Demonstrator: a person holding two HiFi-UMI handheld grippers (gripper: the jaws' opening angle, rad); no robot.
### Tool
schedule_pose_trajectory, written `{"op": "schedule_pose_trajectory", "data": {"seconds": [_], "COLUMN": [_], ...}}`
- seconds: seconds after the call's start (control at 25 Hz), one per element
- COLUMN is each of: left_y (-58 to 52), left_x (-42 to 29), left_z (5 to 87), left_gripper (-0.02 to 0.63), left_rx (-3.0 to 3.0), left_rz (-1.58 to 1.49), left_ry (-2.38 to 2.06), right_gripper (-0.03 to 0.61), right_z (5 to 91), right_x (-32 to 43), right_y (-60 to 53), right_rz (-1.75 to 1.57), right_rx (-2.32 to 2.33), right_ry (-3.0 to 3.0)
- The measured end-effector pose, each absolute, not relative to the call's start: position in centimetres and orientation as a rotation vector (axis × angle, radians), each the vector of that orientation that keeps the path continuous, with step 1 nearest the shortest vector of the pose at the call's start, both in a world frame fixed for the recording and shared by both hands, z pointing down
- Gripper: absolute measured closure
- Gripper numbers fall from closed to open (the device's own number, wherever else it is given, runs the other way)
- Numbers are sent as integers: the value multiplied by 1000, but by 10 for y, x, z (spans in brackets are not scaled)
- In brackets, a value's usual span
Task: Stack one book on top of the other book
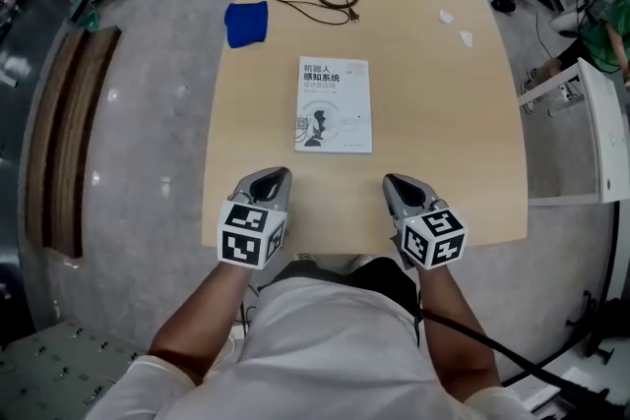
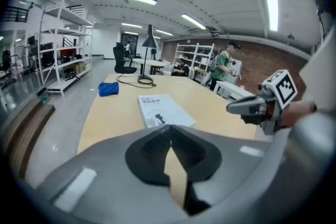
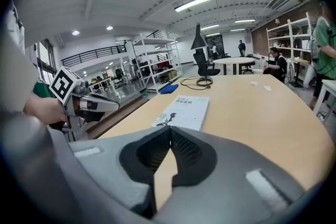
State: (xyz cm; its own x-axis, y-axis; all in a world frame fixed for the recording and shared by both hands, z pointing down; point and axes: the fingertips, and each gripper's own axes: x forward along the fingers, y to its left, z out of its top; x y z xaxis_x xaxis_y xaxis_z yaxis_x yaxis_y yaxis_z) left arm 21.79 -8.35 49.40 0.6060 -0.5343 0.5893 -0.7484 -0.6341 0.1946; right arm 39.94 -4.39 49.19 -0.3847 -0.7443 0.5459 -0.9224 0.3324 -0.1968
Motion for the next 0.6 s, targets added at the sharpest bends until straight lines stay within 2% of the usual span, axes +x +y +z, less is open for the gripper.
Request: {"op": "schedule_pose_trajectory", "data": {"seconds": [0.2, 0.32, 0.6], "left_y": [-109, -128, -161], "left_x": [219, 222, 239], "left_z": [527, 538, 577], "left_gripper": [605, 566, 509], "left_rx": [2379, 2310, 2148], "left_rz": [739, 707, 634], "left_ry": [-1025, -1037, -1056], "right_gripper": [569, 565, 471], "right_z": [525, 546, 587], "right_x": [399, 404, 417], "right_y": [-76, -93, -130], "right_rz": [727, 755, 854], "right_rx": [1467, 1460, 1473], "right_ry": [-2173, -2136, -2075]}}
